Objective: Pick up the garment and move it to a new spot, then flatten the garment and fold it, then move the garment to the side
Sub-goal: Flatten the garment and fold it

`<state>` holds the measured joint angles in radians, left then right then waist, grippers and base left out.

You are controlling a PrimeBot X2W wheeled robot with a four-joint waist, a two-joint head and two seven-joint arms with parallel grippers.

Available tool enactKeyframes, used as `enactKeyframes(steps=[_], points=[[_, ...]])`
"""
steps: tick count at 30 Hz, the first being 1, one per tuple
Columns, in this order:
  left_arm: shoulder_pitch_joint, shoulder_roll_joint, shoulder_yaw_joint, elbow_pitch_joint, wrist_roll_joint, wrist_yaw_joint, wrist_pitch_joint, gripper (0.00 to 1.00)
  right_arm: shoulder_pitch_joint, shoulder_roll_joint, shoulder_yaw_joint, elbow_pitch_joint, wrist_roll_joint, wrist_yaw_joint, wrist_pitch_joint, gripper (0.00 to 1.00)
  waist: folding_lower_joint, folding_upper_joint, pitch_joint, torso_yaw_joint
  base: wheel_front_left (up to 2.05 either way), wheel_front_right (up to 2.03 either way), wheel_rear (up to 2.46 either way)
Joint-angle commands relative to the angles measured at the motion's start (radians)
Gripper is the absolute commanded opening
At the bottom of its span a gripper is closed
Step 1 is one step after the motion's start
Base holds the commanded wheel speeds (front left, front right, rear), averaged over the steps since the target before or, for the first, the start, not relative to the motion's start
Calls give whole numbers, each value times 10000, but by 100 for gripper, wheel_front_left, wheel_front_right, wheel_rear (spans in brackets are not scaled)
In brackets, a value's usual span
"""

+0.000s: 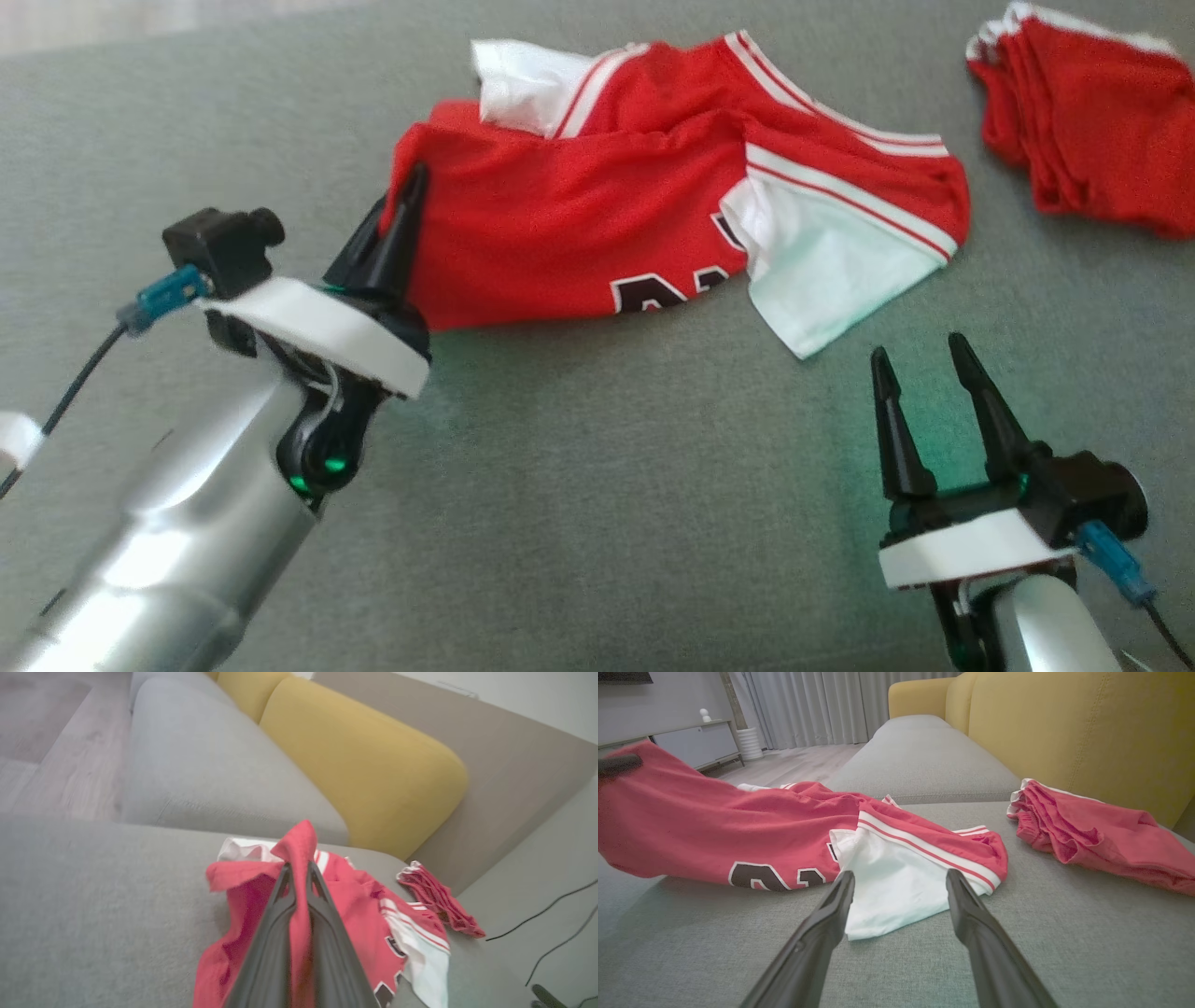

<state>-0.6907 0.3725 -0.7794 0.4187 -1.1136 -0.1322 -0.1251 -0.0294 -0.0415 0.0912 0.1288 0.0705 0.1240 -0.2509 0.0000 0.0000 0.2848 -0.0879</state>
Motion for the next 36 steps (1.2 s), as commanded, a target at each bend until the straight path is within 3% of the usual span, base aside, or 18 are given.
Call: enactKeyframes(steps=[1,7,12,16,23,25,26,31,36], points=[[-411,556,134,-641,123,15,-325,0,66,-87,161,-220,45,67,-109,100,0,0,-423,343,0,0,0],[411,1602,-680,-2496,445,15,-1060,0,528,-87,-70,-89,131,67,-109,100,0,0,-1221,1014,0,0,0],[1909,2079,-963,-3550,1199,91,-1303,0,761,-87,-59,-59,205,67,-109,100,0,0,-1562,1371,0,0,0],[3409,2057,-1081,-3905,1790,252,-1356,0,943,-87,-90,-41,219,67,-109,100,0,0,-1687,1532,0,0,0],[5920,1317,-34,-3717,3256,273,-1364,0,1225,-87,-58,18,221,67,-109,100,0,0,-1846,1618,0,0,0],[6682,945,451,-3482,3940,192,-1364,94,1316,-87,-30,44,207,67,-109,100,0,0,-1929,1610,0,0,0],[6908,858,540,-3373,4111,161,-1365,100,1341,-87,-10,60,204,67,-109,100,0,0,-1976,1594,0,0,0],[7708,593,976,-3150,3962,68,-1365,100,1379,-87,48,104,174,67,-109,100,0,0,-2116,1483,0,0,0],[8127,344,2619,-3886,3816,33,-1365,100,1412,-87,17,58,139,67,-109,100,0,0,-2200,1353,0,0,0]])
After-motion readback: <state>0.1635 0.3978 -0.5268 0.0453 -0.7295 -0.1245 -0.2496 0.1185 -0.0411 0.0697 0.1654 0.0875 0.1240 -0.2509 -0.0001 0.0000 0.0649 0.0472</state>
